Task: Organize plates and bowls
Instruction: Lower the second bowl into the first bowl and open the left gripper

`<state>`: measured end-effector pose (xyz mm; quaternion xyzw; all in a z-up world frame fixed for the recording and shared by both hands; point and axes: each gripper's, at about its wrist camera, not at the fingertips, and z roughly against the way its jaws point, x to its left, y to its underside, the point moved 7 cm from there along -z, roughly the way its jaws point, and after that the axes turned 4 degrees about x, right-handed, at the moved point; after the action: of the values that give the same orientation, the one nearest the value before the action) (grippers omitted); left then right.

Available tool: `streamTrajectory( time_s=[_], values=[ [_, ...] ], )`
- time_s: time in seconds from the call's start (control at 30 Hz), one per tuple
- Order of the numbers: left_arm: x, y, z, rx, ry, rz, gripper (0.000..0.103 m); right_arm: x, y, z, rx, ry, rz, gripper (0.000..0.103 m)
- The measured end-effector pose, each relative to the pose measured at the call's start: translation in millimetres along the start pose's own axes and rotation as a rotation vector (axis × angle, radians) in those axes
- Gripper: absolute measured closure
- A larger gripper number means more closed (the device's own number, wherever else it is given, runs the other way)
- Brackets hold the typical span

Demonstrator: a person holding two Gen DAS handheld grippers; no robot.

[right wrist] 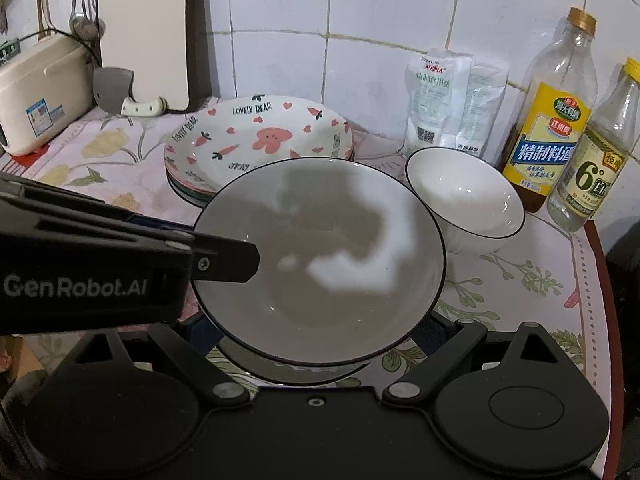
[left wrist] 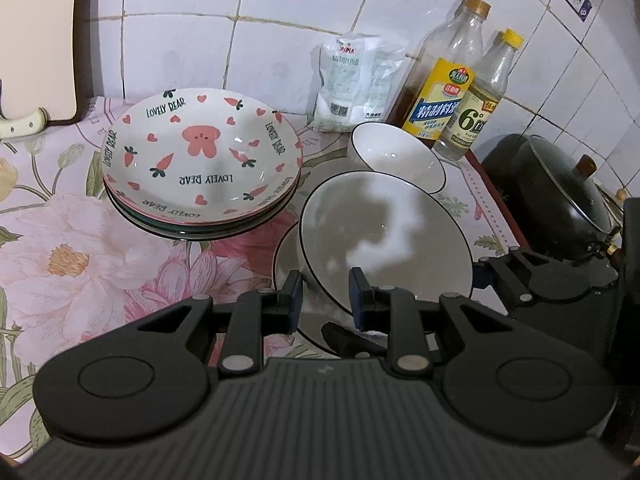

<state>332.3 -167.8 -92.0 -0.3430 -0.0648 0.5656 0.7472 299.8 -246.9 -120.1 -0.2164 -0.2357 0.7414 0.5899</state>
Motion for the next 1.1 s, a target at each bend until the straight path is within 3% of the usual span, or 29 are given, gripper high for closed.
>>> streamTrajectory(
  time_s=[0.5,0.73,1.1],
  values=[
    [2,-3,5,-0.031,0.021,0.012,0.078,-5,2,4,-0.001,-0.056,0.016,0.006],
    [13,-3,1,-0.059,-0.017,0.031,0.089,-6,7,12,-0.002,-0.111,0.0,0.006],
    [9,1,29,-0.081,-0.001,-0.01,0.088,-14,14,51,-0.103,-0.096,0.002,0.006]
  ],
)
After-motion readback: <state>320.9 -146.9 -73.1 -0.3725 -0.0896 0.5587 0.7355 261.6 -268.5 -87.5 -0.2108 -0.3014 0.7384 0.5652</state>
